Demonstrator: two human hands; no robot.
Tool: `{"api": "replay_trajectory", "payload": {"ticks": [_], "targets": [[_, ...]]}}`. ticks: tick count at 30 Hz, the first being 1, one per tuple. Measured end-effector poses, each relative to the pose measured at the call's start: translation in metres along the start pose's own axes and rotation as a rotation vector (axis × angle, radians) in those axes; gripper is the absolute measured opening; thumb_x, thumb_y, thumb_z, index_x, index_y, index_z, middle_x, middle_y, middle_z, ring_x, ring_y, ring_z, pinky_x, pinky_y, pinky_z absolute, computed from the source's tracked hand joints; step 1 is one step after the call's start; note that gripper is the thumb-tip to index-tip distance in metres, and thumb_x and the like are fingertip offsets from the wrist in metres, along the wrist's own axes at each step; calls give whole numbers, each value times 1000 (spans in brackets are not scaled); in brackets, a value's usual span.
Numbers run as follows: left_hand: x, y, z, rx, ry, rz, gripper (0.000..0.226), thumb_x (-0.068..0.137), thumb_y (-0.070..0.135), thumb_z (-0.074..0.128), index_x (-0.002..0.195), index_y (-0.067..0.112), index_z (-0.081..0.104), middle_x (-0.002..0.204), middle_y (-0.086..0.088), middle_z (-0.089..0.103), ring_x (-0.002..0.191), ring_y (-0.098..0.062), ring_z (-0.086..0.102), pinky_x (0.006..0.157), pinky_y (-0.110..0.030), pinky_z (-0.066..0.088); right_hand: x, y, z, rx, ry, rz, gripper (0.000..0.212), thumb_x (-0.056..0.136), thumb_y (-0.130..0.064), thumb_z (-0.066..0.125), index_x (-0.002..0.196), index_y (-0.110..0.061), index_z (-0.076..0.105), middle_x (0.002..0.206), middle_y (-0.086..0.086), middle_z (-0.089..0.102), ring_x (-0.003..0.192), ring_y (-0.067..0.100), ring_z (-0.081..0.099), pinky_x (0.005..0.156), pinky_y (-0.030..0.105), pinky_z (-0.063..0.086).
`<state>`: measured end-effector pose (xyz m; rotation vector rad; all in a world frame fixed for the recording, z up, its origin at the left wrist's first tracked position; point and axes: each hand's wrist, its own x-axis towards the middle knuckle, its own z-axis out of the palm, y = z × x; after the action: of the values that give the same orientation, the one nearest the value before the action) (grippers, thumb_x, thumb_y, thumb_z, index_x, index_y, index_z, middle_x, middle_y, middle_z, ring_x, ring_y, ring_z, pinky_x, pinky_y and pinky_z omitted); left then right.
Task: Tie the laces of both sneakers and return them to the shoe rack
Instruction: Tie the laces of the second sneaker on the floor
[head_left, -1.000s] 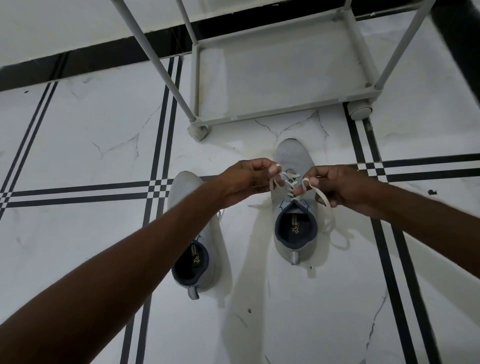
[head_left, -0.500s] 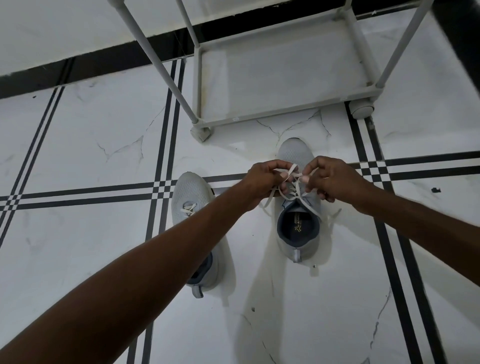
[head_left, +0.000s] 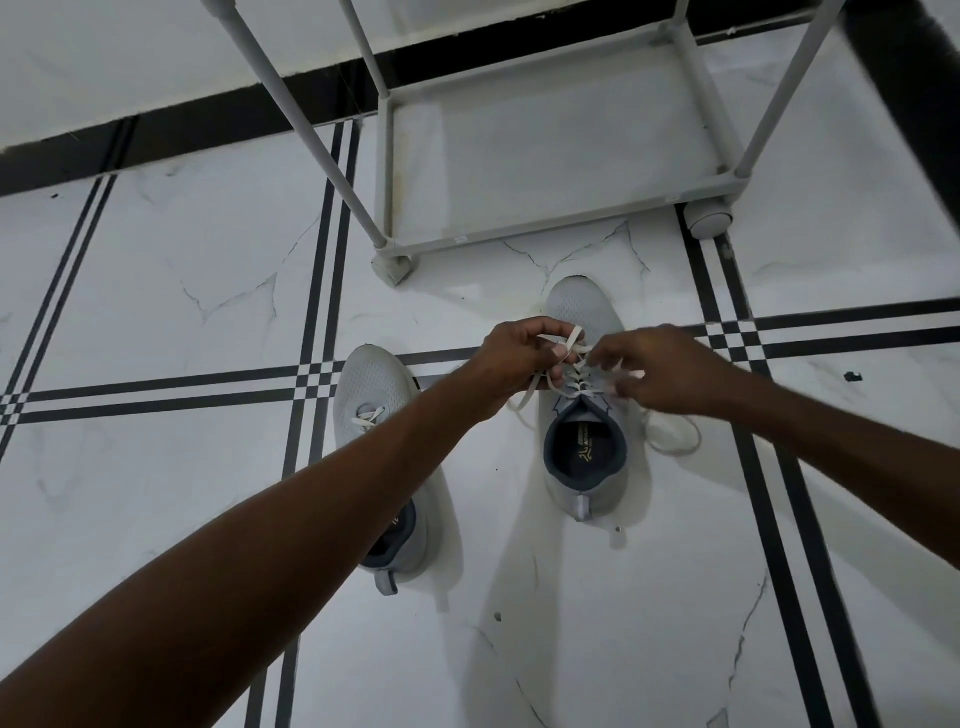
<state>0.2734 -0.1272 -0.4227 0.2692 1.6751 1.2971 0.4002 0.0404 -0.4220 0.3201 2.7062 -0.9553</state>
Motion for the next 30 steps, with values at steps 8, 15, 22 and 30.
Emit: {"api": "replay_trajectory", "payload": {"ticks": [8,15,22,30], "targets": [[-2,-4,-1,-9,15,-26,26,97,0,57,121,2,66,87,-11,69,58,-10,58,63,-25,55,7,16,-7,63,-145,71,18,89,-14,63,74,-20,70,78,-5,68,72,8,59,63,20,41],[-3,-3,2,-4,25,-13,25,96,-1,57,119,0,66,84,-10,68,56,-9,56,61,-24,55,-9,14,-15,635,-271,205,36,97,-30,57,74,-3,66,54,0,46,50,10,44,62,25,41],[-6,-2,2,-8,31,-36,24,97,-1,56,118,0,66,91,-15,65,55,-9,56,58,-22,55,-15,13,-51,653,-354,67,27,94,-29,58,82,-8,70,79,-2,70,79,11,65,78,21,51],[-2,-2,4,-27,64,-32,24,96,-2,56,116,3,68,80,-7,69,57,-11,56,64,-27,54,0,-1,-15,978,-59,80,12,97,-10,56,96,-2,65,89,15,71,86,24,68,84,38,53]]}}
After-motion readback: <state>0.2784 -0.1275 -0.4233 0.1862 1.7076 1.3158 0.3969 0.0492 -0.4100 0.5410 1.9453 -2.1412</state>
